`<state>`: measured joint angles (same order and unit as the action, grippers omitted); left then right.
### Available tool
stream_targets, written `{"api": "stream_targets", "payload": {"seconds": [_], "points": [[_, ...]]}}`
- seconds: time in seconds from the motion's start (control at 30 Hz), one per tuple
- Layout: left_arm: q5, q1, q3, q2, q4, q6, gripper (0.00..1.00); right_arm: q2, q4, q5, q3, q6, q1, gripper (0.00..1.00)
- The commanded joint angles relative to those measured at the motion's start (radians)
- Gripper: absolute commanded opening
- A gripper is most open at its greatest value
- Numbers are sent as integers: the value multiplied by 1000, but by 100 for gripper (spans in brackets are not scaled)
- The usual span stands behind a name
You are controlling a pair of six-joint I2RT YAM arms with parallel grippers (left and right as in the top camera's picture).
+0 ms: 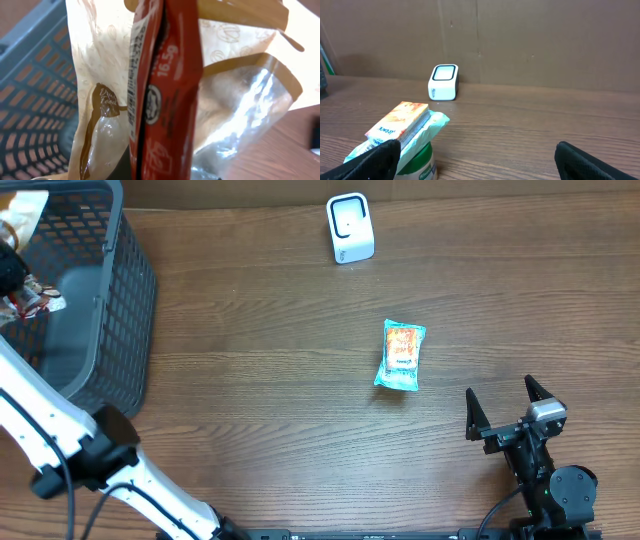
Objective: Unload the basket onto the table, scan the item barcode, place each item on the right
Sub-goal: 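Lift the brown pouch with red stick out of the basket, then carry the brown pouch to the table beside the teal packet and release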
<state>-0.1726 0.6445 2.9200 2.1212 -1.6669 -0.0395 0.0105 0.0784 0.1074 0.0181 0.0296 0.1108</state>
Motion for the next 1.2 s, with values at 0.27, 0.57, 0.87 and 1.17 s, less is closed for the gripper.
{"api": "stream_targets", "payload": {"seconds": [0.27, 0.57, 0.87, 1.17], "points": [[-111, -206, -21, -175, -23, -48, 4, -6, -5, 3, -10, 5, -6, 100], [-9, -481, -388, -284, -23, -55, 4, -6, -5, 3, -10, 5, -6, 100], [185, -758, -879, -285, 96, -194, 4, -6, -5, 3, -10, 5, -6, 100], [270, -973, -1300, -285, 443, -446, 4, -6, -5, 3, -10, 5, -6, 100]]}}
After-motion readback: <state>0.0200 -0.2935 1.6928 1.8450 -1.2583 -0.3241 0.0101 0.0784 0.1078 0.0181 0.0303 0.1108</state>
